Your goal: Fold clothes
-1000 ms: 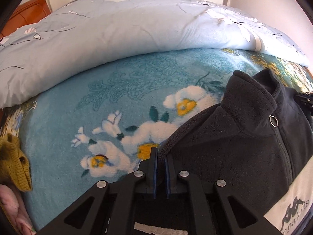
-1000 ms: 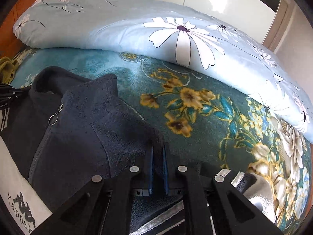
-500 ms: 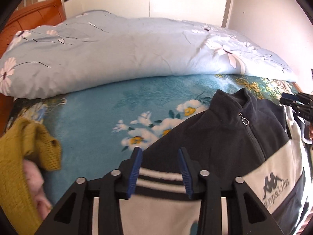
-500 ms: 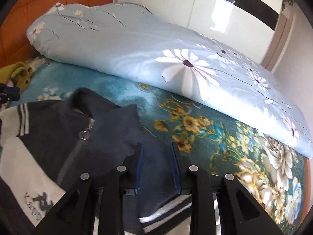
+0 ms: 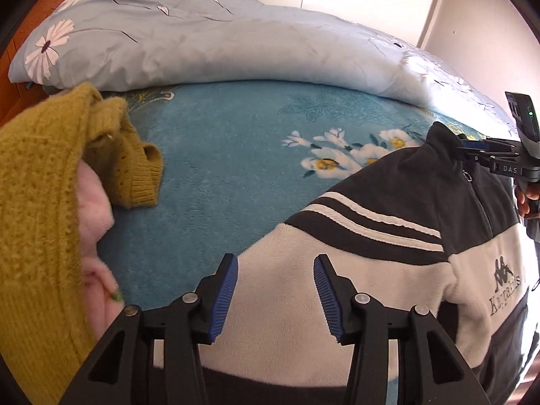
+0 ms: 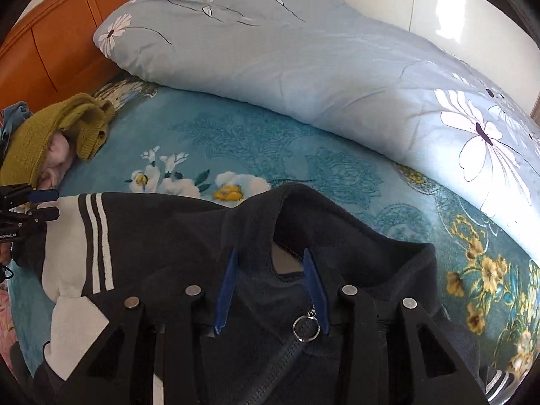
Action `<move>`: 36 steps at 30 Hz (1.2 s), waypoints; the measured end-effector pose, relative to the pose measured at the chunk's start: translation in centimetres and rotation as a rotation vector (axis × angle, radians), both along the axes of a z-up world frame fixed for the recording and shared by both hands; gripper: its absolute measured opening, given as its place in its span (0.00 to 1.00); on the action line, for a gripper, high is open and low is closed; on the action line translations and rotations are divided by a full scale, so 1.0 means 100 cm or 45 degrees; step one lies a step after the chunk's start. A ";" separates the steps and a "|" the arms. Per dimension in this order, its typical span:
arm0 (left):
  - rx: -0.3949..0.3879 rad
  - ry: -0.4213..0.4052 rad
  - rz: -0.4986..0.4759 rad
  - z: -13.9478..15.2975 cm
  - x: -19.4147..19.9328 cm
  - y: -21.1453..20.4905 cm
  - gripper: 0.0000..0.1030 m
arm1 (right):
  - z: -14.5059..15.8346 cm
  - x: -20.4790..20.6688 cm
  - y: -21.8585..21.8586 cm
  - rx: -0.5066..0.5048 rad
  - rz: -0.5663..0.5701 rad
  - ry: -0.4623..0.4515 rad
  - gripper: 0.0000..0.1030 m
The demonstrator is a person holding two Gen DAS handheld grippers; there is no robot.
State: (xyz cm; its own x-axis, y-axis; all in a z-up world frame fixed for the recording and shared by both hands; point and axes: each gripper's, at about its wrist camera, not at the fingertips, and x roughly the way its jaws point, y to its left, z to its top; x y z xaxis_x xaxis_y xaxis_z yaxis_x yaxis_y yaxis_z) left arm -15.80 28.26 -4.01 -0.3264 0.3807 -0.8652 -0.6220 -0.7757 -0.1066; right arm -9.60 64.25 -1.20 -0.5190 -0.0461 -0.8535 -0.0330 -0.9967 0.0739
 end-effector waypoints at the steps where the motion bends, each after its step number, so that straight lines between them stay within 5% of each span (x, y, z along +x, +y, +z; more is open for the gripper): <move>1: -0.011 -0.005 -0.011 -0.004 -0.002 0.003 0.49 | -0.002 -0.003 0.000 -0.014 0.013 -0.007 0.41; 5: -0.049 -0.022 -0.064 -0.017 -0.008 0.016 0.49 | -0.006 -0.008 -0.005 -0.051 0.069 -0.021 0.37; 7: -0.053 -0.028 -0.082 -0.021 -0.010 0.021 0.49 | -0.006 -0.009 -0.006 -0.058 0.071 -0.019 0.11; 8: -0.045 -0.030 -0.082 -0.022 -0.012 0.022 0.49 | -0.006 -0.009 -0.007 -0.061 0.073 -0.018 0.07; 16: -0.017 0.017 -0.041 -0.022 -0.016 0.024 0.47 | 0.036 -0.008 0.009 -0.011 -0.017 0.187 0.05; 22: 0.012 0.014 0.002 -0.013 -0.015 0.018 0.47 | -0.004 -0.028 0.007 0.049 -0.101 0.012 0.05; 25: 0.050 0.042 0.025 0.006 -0.004 0.004 0.47 | -0.006 -0.026 0.002 0.071 -0.115 0.013 0.06; 28: 0.115 0.088 0.066 0.030 0.017 -0.020 0.47 | 0.008 -0.019 -0.006 0.154 -0.125 0.032 0.25; 30: 0.168 0.127 0.125 0.045 0.041 -0.045 0.48 | 0.026 -0.004 -0.013 0.186 -0.133 0.074 0.49; 36: 0.235 0.250 0.432 0.052 0.123 -0.132 0.51 | 0.063 0.067 -0.052 0.155 -0.063 0.224 0.56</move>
